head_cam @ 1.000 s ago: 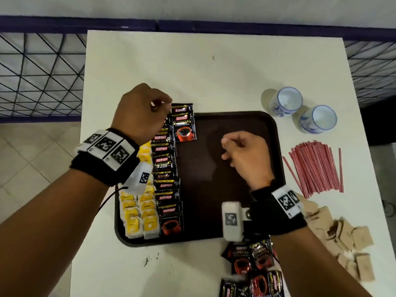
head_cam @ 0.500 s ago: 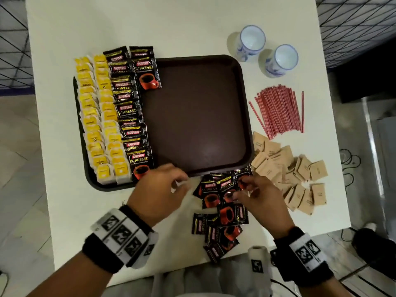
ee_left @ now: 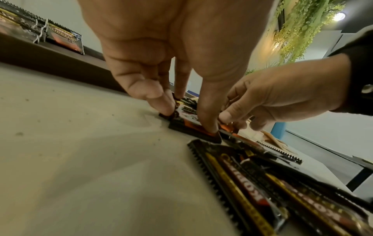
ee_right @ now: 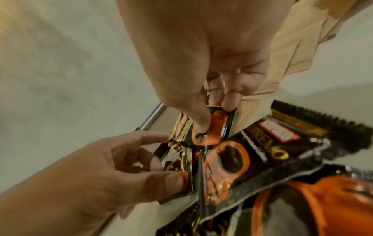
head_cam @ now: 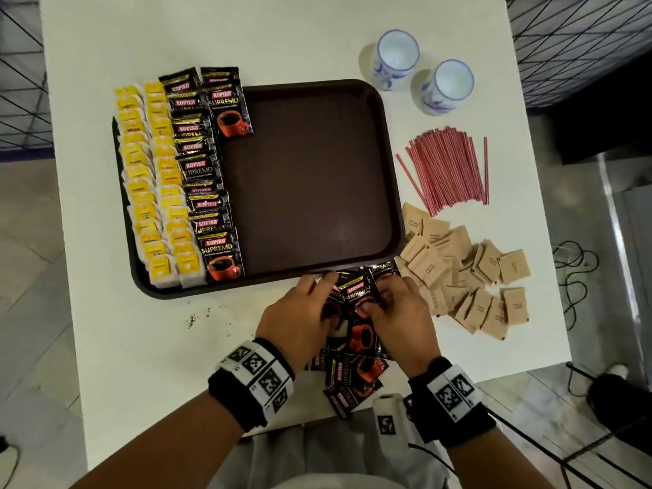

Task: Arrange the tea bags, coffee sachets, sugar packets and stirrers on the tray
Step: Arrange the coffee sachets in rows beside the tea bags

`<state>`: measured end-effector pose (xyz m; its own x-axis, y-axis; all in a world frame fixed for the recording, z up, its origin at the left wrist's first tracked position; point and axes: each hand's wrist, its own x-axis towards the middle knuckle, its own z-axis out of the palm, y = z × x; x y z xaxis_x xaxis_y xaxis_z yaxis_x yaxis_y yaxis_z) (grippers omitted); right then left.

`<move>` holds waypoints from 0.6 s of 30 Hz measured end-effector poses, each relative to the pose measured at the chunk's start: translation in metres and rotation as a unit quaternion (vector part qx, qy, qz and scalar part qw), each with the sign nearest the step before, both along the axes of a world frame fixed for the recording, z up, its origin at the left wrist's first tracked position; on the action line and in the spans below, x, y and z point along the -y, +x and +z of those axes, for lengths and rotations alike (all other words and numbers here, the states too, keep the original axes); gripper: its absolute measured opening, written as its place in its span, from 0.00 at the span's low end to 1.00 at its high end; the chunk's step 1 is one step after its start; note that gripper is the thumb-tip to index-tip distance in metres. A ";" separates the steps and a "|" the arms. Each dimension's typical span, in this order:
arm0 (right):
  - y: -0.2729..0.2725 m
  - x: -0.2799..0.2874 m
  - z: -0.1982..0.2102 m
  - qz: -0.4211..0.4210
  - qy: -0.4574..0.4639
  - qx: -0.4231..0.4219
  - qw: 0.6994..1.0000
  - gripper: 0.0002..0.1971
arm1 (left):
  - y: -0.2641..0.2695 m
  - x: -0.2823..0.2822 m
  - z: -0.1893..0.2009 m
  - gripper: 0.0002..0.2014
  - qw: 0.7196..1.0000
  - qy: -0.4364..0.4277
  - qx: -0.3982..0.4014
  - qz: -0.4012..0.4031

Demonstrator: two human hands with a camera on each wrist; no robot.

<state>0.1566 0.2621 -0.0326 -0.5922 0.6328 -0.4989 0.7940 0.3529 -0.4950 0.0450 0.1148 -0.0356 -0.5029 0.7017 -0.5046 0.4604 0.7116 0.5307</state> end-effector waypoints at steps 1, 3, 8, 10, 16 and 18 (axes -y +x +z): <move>0.002 -0.001 0.000 0.002 -0.001 -0.009 1.000 0.12 | 0.001 0.000 0.000 0.34 1.000 -0.003 -0.001 0.000; 0.005 -0.004 0.000 -0.003 -0.014 -0.024 1.000 0.08 | 0.004 0.001 0.000 0.36 1.000 -0.010 -0.007 -0.005; 0.014 -0.015 0.002 -0.022 -0.092 -0.059 0.994 0.13 | 0.010 0.006 -0.002 0.38 1.000 -0.023 0.005 -0.015; 0.016 -0.020 0.005 -0.020 -0.106 -0.071 0.992 0.13 | 0.009 0.007 -0.004 0.33 1.000 0.000 0.016 -0.001; 0.013 -0.030 0.013 -0.050 -0.140 -0.106 0.983 0.12 | -0.001 0.009 -0.009 0.13 0.999 0.031 0.014 0.025; 0.009 -0.031 0.016 -0.057 -0.148 -0.115 0.981 0.12 | -0.007 0.011 -0.009 0.06 0.998 0.049 0.011 0.032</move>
